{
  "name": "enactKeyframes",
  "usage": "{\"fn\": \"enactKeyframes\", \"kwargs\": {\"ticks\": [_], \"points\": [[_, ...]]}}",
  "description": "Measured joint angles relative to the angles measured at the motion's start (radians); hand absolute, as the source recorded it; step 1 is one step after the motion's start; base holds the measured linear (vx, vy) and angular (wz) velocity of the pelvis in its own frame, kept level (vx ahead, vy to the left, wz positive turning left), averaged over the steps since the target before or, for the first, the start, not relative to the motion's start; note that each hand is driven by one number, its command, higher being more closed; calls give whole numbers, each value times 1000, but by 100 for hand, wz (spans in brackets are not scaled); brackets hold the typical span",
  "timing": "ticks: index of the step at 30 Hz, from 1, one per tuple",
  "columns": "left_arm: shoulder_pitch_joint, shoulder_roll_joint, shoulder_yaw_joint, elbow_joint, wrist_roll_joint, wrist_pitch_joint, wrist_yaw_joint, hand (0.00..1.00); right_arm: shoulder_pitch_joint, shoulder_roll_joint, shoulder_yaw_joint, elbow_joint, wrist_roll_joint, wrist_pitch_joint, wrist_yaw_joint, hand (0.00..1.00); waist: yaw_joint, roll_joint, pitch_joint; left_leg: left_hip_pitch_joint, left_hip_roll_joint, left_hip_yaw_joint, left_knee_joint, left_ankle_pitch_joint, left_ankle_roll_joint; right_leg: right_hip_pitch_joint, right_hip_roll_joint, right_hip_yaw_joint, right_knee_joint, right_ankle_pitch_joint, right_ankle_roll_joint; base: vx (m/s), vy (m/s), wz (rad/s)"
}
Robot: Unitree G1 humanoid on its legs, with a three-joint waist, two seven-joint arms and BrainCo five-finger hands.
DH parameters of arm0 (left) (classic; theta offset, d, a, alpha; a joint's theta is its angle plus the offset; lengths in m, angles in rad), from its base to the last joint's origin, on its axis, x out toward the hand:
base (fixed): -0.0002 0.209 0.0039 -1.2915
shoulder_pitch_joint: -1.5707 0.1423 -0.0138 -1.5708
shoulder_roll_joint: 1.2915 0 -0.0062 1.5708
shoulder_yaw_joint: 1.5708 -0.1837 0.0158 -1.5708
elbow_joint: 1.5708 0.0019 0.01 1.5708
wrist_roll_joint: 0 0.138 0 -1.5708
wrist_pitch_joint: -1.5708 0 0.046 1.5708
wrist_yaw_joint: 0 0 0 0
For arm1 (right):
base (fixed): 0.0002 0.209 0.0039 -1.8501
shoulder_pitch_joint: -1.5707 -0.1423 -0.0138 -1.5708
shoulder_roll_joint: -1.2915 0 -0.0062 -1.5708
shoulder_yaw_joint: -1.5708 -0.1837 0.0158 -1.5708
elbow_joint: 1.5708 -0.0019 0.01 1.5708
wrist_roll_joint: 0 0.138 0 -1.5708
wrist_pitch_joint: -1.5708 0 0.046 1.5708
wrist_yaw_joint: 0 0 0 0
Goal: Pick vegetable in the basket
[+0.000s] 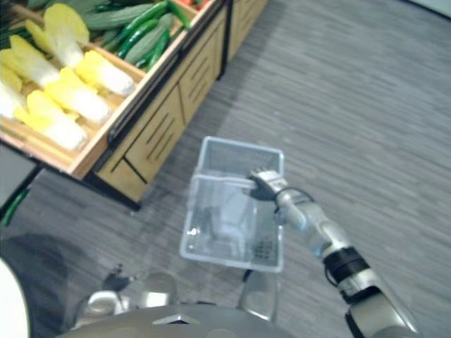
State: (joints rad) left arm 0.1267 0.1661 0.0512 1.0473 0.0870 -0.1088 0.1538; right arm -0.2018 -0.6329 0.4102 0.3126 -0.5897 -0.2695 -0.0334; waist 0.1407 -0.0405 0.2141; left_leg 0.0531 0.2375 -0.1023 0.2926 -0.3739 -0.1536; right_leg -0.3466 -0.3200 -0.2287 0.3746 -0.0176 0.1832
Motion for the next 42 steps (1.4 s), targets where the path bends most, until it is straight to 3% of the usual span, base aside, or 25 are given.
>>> {"fn": "enactKeyframes", "kwargs": {"ticks": [1, 2, 4, 5, 6, 7, 8, 9, 10, 11, 13, 14, 15, 17, 21, 22, 23, 27, 29, 30, 31, 33, 36, 40, 42], "points": [[5, -9, 11, 1, -3, 0, 4, 0, 11, -1, -16, 1, 0, 6, 1, 100, 1, 6, -1, 3, 7, -5, 0, 14, 9, -4, -4, -10, 59, -55, -9, 368, -350, 121], [13, -14, 32, 1, -4, 0, 8, 0, 24, -12, -40, 0, -2, 13, 1, 100, -2, 9, -8, 5, 23, -54, -13, 67, -18, -1, -23, -46, 153, -133, -20, 393, -315, 99], [19, -28, 69, 11, -7, 1, 11, 0, 34, -28, -107, 25, -1, 23, -2, 100, -8, 20, -18, -21, 66, -111, -14, 149, -18, 47, -27, -152, 201, -192, -33, 448, -344, 114], [19, -36, 81, 13, -11, 1, 16, 0, 34, -27, -123, 33, -1, 27, -2, 100, -13, 21, -19, -50, 75, -109, 10, 182, -6, 68, -24, -182, 198, -196, -40, 388, -317, 136], [17, -46, 98, 8, -38, -2, 22, 0, 34, -27, -139, 53, -1, 40, -3, 100, -34, 18, -20, -134, 83, -78, 101, 273, 4, 126, -21, -249, 151, -197, -43, 356, -319, 153], [17, -46, 113, 6, -56, -2, 24, 0, 40, -27, -137, 67, 1, 60, -3, 100, -50, 7, -16, -238, 98, 12, 244, 396, 51, 215, -12, -320, 69, -197, -44, 353, -310, 150], [17, -44, 115, 7, -68, 0, 24, 0, 49, -25, -136, 67, 1, 65, -3, 100, -46, -15, -3, -290, 116, 66, 313, 436, 76, 264, -13, -345, 23, -196, -44, 270, -213, 106], [20, -41, 118, 8, -75, 1, 25, 0, 60, -16, -136, 70, 1, 71, -3, 100, -34, -24, 0, -337, 145, 194, 406, 386, 82, 335, -5, -379, -37, -194, -41, 354, -202, 81], [30, -42, 121, 7, -77, 5, 26, 0, 85, -16, -139, 70, 3, 73, -6, 100, -27, -31, -2, -387, 154, 357, 474, 308, 118, 411, 0, -425, -95, -188, -30, 363, -169, 83], [36, -42, 122, 7, -78, 9, 27, 0, 99, -15, -139, 70, 7, 73, -8, 100, -26, -33, -4, -411, 148, 466, 476, 284, 143, 452, 6, -452, -123, -186, -27, 450, -138, 80], [49, -49, 123, 8, -81, 20, 29, 0, 100, -3, -138, 66, 11, 67, -7, 100, -17, -24, -8, -461, 67, 650, 353, 276, 182, 497, 33, -492, -157, -184, -22, 367, 46, 45], [60, -60, 122, 11, -80, 27, 29, 0, 101, -4, -138, 63, 11, 62, -7, 100, -11, -7, -18, -470, 23, 701, 225, 350, 229, 501, 54, -501, -162, -179, -13, 438, 185, 37], [61, -54, 127, 19, -75, 31, 27, 0, 111, 22, -143, 64, 11, 61, -7, 100, -8, -13, -34, -432, -20, 767, 113, 320, 318, 506, 60, -513, -171, -176, -3, 371, 162, 49], [48, -41, 153, 19, -66, 27, 28, 0, 92, 45, -143, 69, 11, 56, -6, 100, -24, -54, -38, -424, -88, 782, 8, 325, 326, 490, 65, -530, -224, -173, 15, 333, 129, 58], [34, -52, 153, 29, -32, 32, 27, 0, 42, 64, -132, 114, 23, 35, -6, 100, -9, -38, -34, -305, -121, 818, -88, 326, 324, 504, 127, -497, -393, -167, 7, 137, -30, -10], [32, -52, 154, 26, -18, 27, 26, 0, 55, 62, -133, 99, 42, 28, -9, 100, -22, -36, -37, -283, -122, 818, -78, 326, 323, 509, 143, -480, -406, -103, -22, 50, -123, 6], [31, -53, 155, 27, -4, 25, 26, 0, 67, 62, -133, 93, 43, 23, -10, 100, -27, -33, -45, -276, -121, 816, -80, 325, 322, 523, 148, -483, -408, -93, -23, 61, -125, 7], [24, -49, 171, 49, 15, 26, 27, 0, 81, 66, -141, 141, 42, 22, -16, 100, -29, -40, -50, -211, -118, 832, -190, 361, 258, 521, 171, -477, -369, -88, -24, 27, -94, -8], [27, -53, 170, 60, 15, 33, 27, 0, 103, 92, -174, 216, 40, 42, -17, 100, -28, -26, -58, -168, -105, 835, -244, 372, 225, 486, 153, -476, -221, -90, -26, 27, 36, -2], [39, -54, 168, 61, 15, 34, 26, 0, 114, 108, -184, 263, 39, 56, -17, 100, -29, -21, -60, -130, -98, 836, -279, 376, 212, 427, 98, -471, -13, -98, -37, 80, 115, -8], [49, -41, 163, 53, 13, 34, 28, 0, 125, 124, -192, 296, 40, 70, -18, 100, -34, -35, -61, -99, -107, 828, -296, 364, 203, 333, 11, -424, 252, -79, -48, 94, 110, 0], [42, -1, 150, 36, 12, 37, 30, 0, 125, 159, -228, 337, 28, 92, -38, 100, -54, -83, -58, -100, -109, 782, -278, 342, 210, 207, -50, -321, 442, -90, -61, 154, -16, 47], [13, 27, 151, -5, -4, 41, 36, 0, 127, 149, -249, 378, 10, 92, -47, 100, -68, -80, -51, -79, -71, 719, -259, 350, 193, 163, -35, -310, 371, -115, -101, 197, -91, 71], [-3, 29, 150, -51, -7, 26, 36, 0, 123, 176, -287, 436, 11, 89, -50, 100, -75, -73, -47, -89, -31, 609, -254, 355, 139, 128, -3, -214, -11, -83, -71, 129, -218, 76], [-11, 29, 149, -49, -7, 25, 36, 0, 120, 182, -324, 454, 13, 88, -55, 100, -70, -70, -43, -110, -19, 562, -253, 359, 102, 120, -1, -147, -162, -22, -73, 117, -416, 63]]}}
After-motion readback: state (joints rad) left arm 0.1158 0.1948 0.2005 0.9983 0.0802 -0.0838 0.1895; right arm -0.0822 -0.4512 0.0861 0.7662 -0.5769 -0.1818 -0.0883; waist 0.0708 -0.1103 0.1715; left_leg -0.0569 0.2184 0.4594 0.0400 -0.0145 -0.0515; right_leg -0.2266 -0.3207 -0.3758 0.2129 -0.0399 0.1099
